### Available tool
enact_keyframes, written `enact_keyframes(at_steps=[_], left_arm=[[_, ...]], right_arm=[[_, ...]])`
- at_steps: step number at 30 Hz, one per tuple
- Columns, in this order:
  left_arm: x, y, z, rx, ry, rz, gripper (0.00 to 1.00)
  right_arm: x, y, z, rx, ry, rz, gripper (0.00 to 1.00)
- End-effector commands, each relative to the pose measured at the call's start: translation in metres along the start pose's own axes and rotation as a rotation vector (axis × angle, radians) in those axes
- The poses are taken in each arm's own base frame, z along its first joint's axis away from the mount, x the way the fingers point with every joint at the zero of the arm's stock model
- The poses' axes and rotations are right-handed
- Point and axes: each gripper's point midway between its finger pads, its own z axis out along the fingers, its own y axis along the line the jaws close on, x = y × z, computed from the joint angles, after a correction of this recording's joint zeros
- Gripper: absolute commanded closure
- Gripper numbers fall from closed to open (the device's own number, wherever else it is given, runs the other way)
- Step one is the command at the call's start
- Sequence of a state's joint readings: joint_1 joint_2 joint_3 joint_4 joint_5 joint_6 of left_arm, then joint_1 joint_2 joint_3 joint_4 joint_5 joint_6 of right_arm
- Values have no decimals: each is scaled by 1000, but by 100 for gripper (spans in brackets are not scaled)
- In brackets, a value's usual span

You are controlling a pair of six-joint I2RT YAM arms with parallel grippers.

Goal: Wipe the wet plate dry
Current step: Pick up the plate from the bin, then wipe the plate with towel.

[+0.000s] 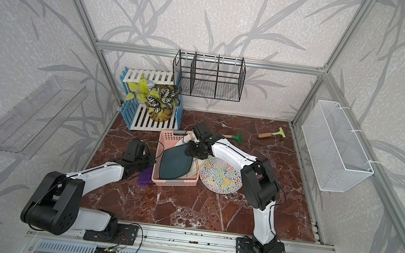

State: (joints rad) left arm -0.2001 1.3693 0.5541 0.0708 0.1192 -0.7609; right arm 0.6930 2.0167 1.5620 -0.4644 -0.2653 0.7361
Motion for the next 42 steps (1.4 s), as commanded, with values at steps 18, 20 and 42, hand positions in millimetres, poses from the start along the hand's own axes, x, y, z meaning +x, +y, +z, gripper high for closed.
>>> enact_keyframes(at_steps=[18, 20, 42], left_arm=[[-4, -29, -13, 106, -14, 3, 100], [-10, -29, -18, 89, -38, 18, 100], [-25, -214, -127, 656, -92, 310, 100]], right_arm=[[22, 14, 42, -234, 66, 159, 82], [18, 16, 36, -240, 42, 151, 94], [-61, 117, -215, -836, -482, 195, 100]])
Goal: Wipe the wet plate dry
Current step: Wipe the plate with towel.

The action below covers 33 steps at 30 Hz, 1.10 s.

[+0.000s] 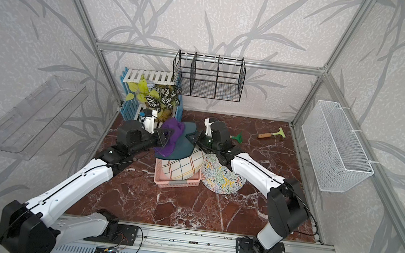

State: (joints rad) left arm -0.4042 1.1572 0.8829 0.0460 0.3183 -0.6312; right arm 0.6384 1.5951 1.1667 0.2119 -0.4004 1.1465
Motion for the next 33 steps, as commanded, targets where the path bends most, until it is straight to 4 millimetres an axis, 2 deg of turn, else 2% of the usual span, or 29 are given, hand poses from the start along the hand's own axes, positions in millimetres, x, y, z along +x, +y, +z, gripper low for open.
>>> enact_keyframes(at_steps=[1, 3, 7, 8, 10, 12, 14, 15, 16, 18, 19, 23, 24, 28, 30, 31, 33], left_arm=[[22, -15, 10, 87, 50, -32, 100], [32, -39, 15, 162, 73, -25, 100], [61, -102, 23, 350, 160, 0, 100], [69, -114, 26, 385, 189, -16, 100], [74, -128, 27, 439, 208, -51, 100], [64, -127, 24, 441, 177, -61, 100], [50, -112, 23, 376, 129, -47, 100], [43, -99, 23, 321, 107, -47, 100], [33, -75, 23, 235, 81, -56, 100], [20, -47, 22, 159, 56, -68, 100], [13, -45, 22, 161, 46, -61, 100], [-9, -62, 31, 201, 22, -14, 100], [-14, -61, 36, 186, 18, -8, 100], [-29, -30, 49, 71, 1, -5, 100], [-31, -23, 57, 47, 15, 46, 100], [-28, -30, 61, 76, 46, 79, 100], [-4, -64, 71, 214, 153, 137, 100]], right_arm=[[-33, 84, -35, -281, -148, 1, 100], [-38, 99, -44, -322, -173, 0, 100], [-48, 121, -59, -386, -221, 2, 100], [-53, 125, -64, -401, -240, 9, 100], [-67, 131, -78, -431, -283, 27, 100], [-83, 135, -95, -464, -327, 51, 100], [-94, 139, -113, -493, -368, 59, 100], [-97, 142, -121, -502, -383, 49, 100], [-97, 145, -128, -501, -385, 37, 100], [-88, 154, -130, -494, -342, 0, 100], [-81, 159, -127, -494, -299, -25, 100], [-44, 174, -112, -505, -193, -122, 100], [-37, 176, -110, -507, -175, -145, 100], [-17, 178, -118, -514, -137, -231, 100], [-9, 178, -125, -521, -131, -280, 100], [-5, 179, -128, -522, -131, -308, 100], [-1, 181, -133, -522, -125, -345, 100]])
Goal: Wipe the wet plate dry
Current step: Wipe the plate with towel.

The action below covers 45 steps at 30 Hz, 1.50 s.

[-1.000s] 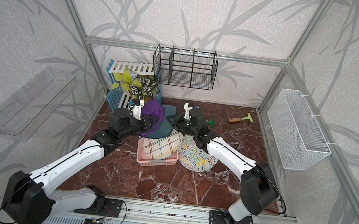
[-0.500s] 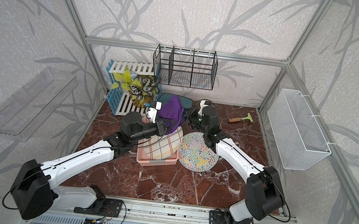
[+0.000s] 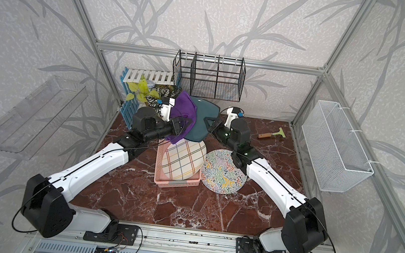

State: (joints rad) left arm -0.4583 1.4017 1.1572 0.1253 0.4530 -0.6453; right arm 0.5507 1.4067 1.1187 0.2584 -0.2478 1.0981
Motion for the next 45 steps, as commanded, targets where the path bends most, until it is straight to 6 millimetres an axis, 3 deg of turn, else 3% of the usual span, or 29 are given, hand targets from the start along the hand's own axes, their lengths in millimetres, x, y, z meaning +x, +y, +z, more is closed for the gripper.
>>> enact_keyframes(at_steps=[1, 2, 4, 6, 8, 10, 12, 15, 17, 19, 22, 24, 26, 28, 30, 31, 32, 34, 37, 39, 40, 43, 45], left_arm=[[41, -9, 30, 56, 173, 128, 100], [54, -23, 36, 86, 209, 161, 100], [64, -33, 41, 88, 226, 180, 100], [51, -17, 40, 24, 178, 127, 100], [30, 16, 33, -78, 102, 62, 100], [16, 26, 27, -92, 67, 50, 100], [20, 7, 32, -25, 100, 107, 100], [63, -32, 48, 95, 257, 181, 100], [84, -43, 50, 120, 322, 187, 100], [77, -36, 42, 117, 264, 143, 100], [47, 5, 16, 4, 114, 37, 100], [43, 20, 6, -45, 93, 38, 100], [61, -2, 11, 21, 175, 96, 100], [92, -33, 22, 94, 275, 168, 100], [123, -51, 31, 127, 365, 219, 100], [128, -58, 33, 148, 373, 219, 100], [129, -59, 34, 161, 365, 206, 100], [114, -51, 29, 147, 294, 180, 100], [62, -21, 10, 75, 123, 85, 100], [47, -15, 2, 75, 78, 74, 100], [51, -26, 3, 109, 104, 107, 100], [94, -77, 16, 250, 272, 239, 100], [111, -98, 19, 294, 298, 311, 100]], right_arm=[[31, 151, -69, -499, 149, -194, 100], [32, 153, -70, -507, 153, -208, 100], [34, 156, -70, -529, 164, -222, 100], [34, 160, -71, -547, 167, -230, 100], [32, 160, -73, -546, 155, -228, 100], [28, 157, -75, -527, 126, -220, 100], [23, 150, -77, -493, 96, -214, 100], [18, 143, -76, -454, 71, -214, 100], [6, 138, -76, -436, 39, -179, 100], [-11, 128, -80, -403, -18, -129, 100], [-37, 112, -88, -376, -102, -68, 100], [-41, 113, -91, -393, -102, -58, 100], [-38, 117, -89, -407, -77, -62, 100], [-37, 121, -87, -419, -58, -57, 100], [-39, 126, -87, -441, -62, -53, 100], [-40, 128, -88, -447, -70, -55, 100], [-42, 130, -90, -451, -80, -60, 100], [-47, 130, -94, -440, -108, -56, 100], [-51, 129, -101, -434, -131, -52, 100], [-49, 129, -102, -432, -122, -53, 100], [-48, 127, -102, -431, -119, -49, 100], [-48, 123, -100, -422, -120, -39, 100], [-47, 122, -99, -423, -117, -36, 100]])
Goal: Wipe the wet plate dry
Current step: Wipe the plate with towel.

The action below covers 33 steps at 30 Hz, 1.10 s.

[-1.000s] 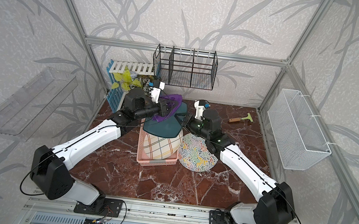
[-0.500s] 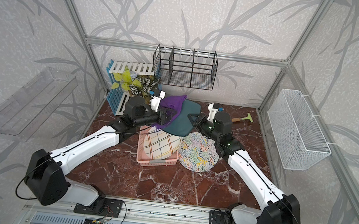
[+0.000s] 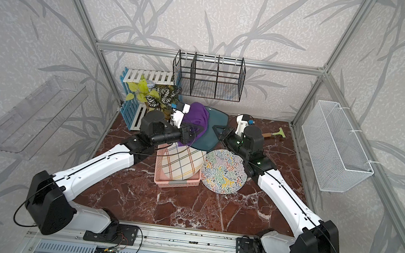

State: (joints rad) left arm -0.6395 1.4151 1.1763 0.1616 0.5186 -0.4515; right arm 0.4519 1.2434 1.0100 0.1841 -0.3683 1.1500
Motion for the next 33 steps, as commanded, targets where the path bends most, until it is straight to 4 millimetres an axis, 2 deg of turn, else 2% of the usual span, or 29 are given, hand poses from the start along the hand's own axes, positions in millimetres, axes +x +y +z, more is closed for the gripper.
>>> enact_keyframes(at_steps=[1, 2, 6, 8, 10, 12, 14, 16, 20, 23, 25, 29, 33], left_arm=[[52, -30, 16, 91, 160, 56, 100], [41, -24, 11, 77, 103, 56, 100], [-25, 39, -24, -120, -124, -51, 100], [-42, 48, -20, -157, -128, -38, 100], [-41, 32, 1, -89, -67, 3, 100], [-27, 13, 22, -37, -2, 41, 100], [-27, 3, 26, -8, -18, 48, 100], [-42, 4, 11, 17, -123, 4, 100], [-93, 16, -50, 74, -360, -130, 100], [-125, 13, -90, 172, -492, -214, 100], [-139, 12, -108, 229, -549, -270, 100], [-156, 4, -123, 393, -629, -411, 100], [-169, -21, -122, 644, -631, -537, 100]], right_arm=[[-29, 134, -52, -434, -126, -111, 100], [-28, 134, -52, -436, -120, -112, 100], [-8, 132, -49, -436, -45, -146, 100], [6, 135, -45, -441, -11, -173, 100], [12, 138, -44, -448, 4, -189, 100], [6, 136, -43, -439, -28, -177, 100], [-8, 131, -48, -427, -76, -158, 100], [-26, 125, -56, -427, -119, -121, 100], [-58, 115, -83, -443, -204, -76, 100], [-72, 114, -108, -457, -266, -72, 100], [-78, 118, -121, -497, -307, -52, 100], [-82, 142, -135, -636, -323, -32, 100], [-77, 157, -124, -745, -271, 21, 100]])
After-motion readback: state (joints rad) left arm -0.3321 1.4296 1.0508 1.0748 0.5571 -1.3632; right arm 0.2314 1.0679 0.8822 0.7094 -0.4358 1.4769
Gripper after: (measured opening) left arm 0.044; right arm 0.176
